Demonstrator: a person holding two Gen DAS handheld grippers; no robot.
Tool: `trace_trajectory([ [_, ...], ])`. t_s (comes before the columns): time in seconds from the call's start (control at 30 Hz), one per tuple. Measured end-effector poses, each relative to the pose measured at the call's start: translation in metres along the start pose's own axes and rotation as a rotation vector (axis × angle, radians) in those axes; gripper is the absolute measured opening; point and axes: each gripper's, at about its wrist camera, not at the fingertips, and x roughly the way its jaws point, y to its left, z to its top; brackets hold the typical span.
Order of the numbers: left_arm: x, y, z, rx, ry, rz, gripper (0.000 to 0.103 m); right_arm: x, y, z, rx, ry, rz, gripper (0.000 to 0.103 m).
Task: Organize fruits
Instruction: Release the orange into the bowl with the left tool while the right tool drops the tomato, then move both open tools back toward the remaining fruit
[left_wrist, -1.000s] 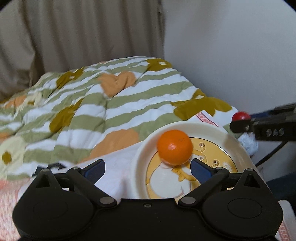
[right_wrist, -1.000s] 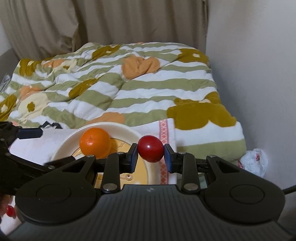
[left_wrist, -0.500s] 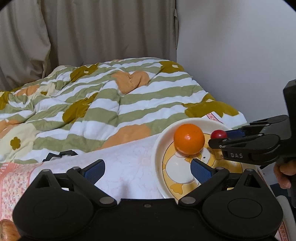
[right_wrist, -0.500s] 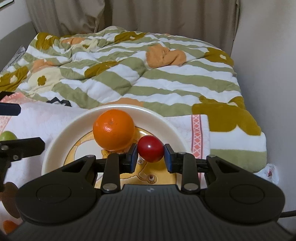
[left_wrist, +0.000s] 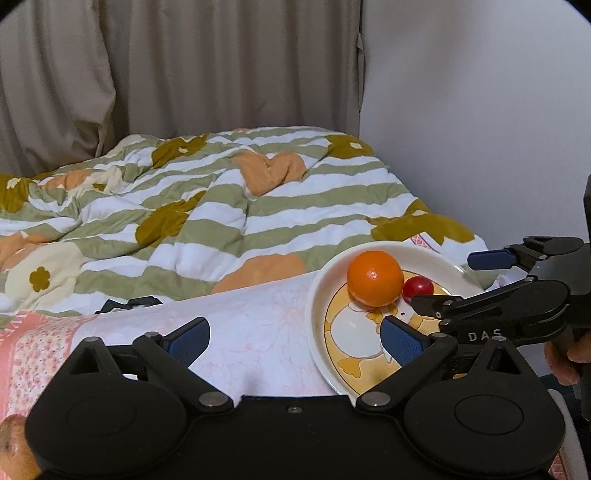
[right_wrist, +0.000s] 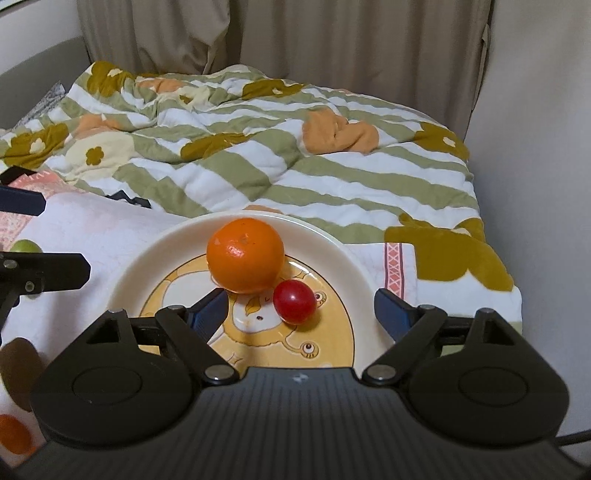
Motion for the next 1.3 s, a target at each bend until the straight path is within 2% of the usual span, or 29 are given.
trace_trajectory([
  [0.4, -0.077, -0.011, -0.012, -0.020, -0.103, 0.048, 0.101, -0.086, 0.003, -0.004, 0.063, -0.053, -0.007, 0.102],
  [0.57, -0.121, -0.013, -0.029, -0.068, -0.154, 0.082, 0.101, -0.129, 0.013, -0.011, 0.087, -0.082, -0.002, 0.102],
  [0.73, -0.166, -0.011, -0.056, -0.103, -0.183, 0.149, 0.101, -0.165, 0.032, -0.024, 0.087, -0.085, 0.004, 0.102],
  [1.03, -0.224, 0.024, -0.106, -0.122, -0.197, 0.222, 0.101, -0.204, 0.075, -0.054, 0.091, -0.095, 0.017, 0.102],
  [1.3, -0.237, 0.074, -0.143, -0.127, -0.163, 0.211, 0.101, -0.216, 0.129, -0.075, 0.130, -0.082, -0.016, 0.102],
])
